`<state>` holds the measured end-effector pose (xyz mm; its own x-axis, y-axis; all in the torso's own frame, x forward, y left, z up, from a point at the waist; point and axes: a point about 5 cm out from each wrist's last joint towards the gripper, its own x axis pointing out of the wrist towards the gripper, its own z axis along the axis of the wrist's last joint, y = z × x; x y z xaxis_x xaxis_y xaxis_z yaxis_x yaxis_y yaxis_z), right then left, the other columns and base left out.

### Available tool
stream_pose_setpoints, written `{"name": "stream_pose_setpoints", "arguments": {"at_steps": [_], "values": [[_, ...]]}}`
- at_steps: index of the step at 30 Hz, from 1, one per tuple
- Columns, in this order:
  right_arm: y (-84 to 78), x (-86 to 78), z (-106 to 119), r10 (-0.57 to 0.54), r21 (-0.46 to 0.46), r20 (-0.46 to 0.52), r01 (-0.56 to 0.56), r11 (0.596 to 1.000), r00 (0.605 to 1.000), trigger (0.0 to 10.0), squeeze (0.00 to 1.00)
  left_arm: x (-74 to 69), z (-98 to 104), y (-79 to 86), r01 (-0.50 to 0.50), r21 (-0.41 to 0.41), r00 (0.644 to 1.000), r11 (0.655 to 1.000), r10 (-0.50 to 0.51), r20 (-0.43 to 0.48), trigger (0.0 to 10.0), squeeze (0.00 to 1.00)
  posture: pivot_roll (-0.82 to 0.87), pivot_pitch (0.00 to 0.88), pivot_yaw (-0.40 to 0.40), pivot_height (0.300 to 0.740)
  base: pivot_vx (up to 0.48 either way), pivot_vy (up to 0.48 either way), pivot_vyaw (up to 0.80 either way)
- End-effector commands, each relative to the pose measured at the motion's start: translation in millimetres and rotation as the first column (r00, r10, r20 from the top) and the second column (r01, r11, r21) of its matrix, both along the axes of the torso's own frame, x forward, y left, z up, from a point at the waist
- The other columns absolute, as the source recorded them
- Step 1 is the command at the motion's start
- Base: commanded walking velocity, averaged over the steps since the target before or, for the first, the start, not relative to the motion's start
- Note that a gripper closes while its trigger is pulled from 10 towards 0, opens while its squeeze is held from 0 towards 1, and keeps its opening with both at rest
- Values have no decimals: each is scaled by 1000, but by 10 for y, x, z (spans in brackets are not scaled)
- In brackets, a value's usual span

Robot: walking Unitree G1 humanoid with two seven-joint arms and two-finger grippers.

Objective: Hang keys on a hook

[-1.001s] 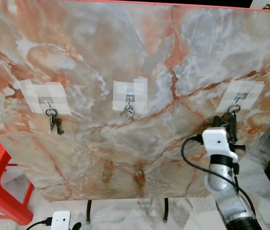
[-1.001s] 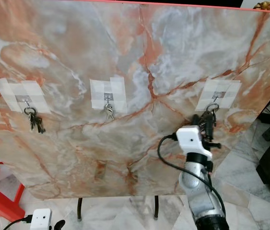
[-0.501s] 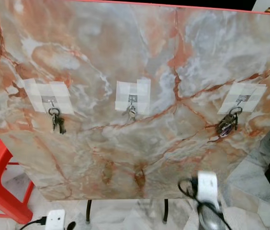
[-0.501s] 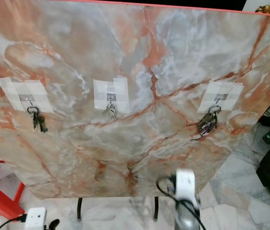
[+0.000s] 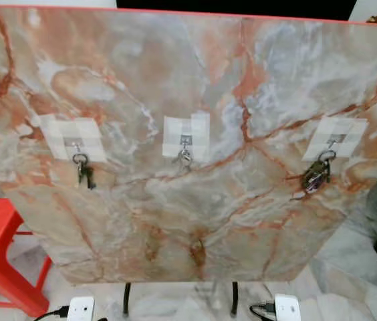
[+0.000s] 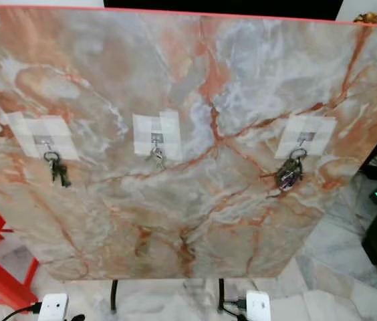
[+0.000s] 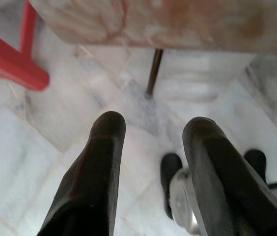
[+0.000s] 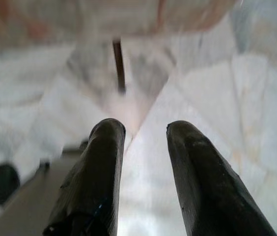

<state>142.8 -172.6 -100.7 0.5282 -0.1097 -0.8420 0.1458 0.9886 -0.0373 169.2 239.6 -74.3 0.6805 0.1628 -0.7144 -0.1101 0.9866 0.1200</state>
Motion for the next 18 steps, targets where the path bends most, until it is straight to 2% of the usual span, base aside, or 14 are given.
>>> {"name": "stream_pose_setpoints", "arguments": {"at_steps": [1, 7, 18], "values": [[-44, -25, -7, -36, -1, -11, 36, 999, 999, 10000, 0, -3, -15, -17, 14, 7, 1000, 1000, -14, -25, 10000, 0, 57, 0, -55, 709, 0, 0, 0], [9, 40, 14, -55, 35, 20, 55, 998, 998, 10000, 0, 37, -1, -21, 35, 17, 999, 999, -34, -28, 10000, 0, 50, 0, -43, 709, 0, 0, 0], [11, 59, 16, -64, 52, 17, 63, 997, 998, 10000, 0, -7, -41, -65, 27, 20, 998, 999, -26, -60, 10000, 0, 61, 0, -55, 709, 0, 0, 0]]}}
